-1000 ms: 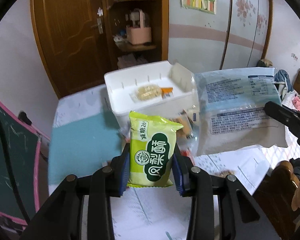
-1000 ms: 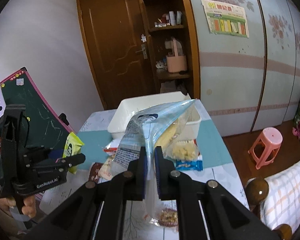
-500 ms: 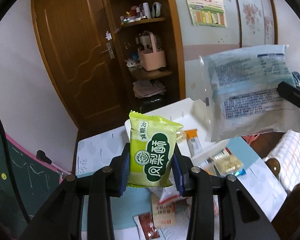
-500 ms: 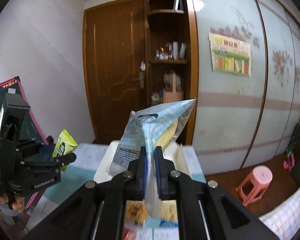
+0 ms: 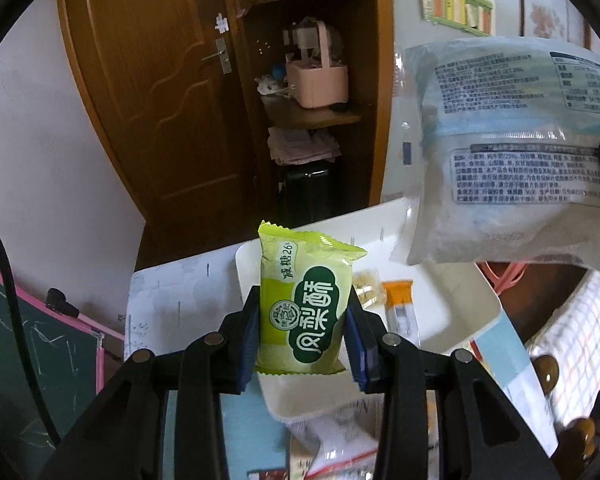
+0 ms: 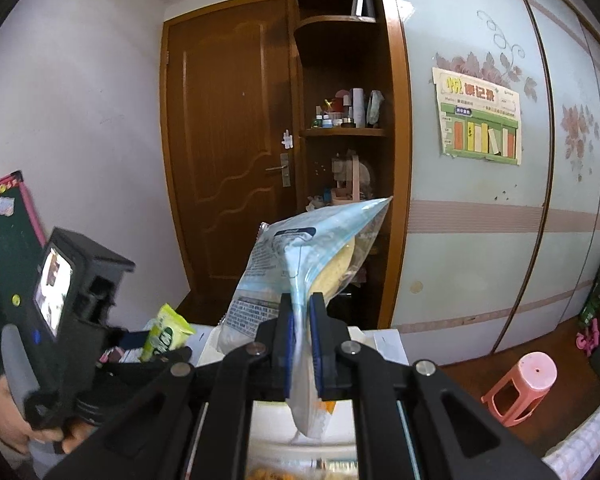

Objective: Organize snacks
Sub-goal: 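Lift both packets over the white basket and release them inside, then withdraw both open tools from the basket back toward the snacks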

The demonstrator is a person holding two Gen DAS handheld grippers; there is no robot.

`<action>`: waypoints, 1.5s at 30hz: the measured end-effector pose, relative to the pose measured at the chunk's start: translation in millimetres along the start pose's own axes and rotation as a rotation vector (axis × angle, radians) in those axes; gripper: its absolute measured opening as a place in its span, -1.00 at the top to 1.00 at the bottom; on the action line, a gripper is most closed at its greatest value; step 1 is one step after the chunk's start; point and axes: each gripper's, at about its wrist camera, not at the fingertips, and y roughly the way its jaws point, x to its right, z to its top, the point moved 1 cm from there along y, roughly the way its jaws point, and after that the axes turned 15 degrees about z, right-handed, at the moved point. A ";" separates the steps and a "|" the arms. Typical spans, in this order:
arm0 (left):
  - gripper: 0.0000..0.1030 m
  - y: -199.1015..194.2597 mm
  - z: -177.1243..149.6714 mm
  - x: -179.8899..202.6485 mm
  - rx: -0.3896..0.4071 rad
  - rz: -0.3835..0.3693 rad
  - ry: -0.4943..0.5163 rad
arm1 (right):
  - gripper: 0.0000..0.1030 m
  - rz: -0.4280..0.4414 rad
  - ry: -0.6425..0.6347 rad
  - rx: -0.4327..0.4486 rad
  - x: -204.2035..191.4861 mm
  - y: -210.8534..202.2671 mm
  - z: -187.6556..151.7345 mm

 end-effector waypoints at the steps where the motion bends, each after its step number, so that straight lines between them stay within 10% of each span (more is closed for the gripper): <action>1: 0.30 6.8 5.8 1.2 -0.002 -0.002 -0.007 | 0.85 0.003 0.010 -0.003 3.3 6.4 1.6; 9: 0.18 72.9 13.4 28.2 -0.053 -0.018 -0.015 | 0.74 0.031 0.147 -0.178 47.0 90.5 -34.2; 11: -0.86 97.6 2.8 39.5 -0.083 -0.023 0.026 | 0.56 0.005 0.164 -0.281 58.9 116.1 -56.6; 12: -0.97 108.1 -2.4 43.4 -0.099 -0.012 0.037 | 0.44 -0.013 0.175 -0.333 65.1 128.2 -71.0; 18: -0.97 152.7 -35.0 60.3 -0.210 -0.013 0.038 | 0.26 -0.034 0.238 -0.476 82.4 155.8 -121.1; 30: -0.97 158.7 -44.7 53.3 -0.227 -0.050 0.004 | -0.14 -0.033 0.243 -0.476 85.7 169.4 -123.2; 45: -0.97 136.0 -43.3 43.0 -0.209 -0.054 -0.013 | -0.18 -0.017 0.270 -0.456 78.1 156.2 -118.0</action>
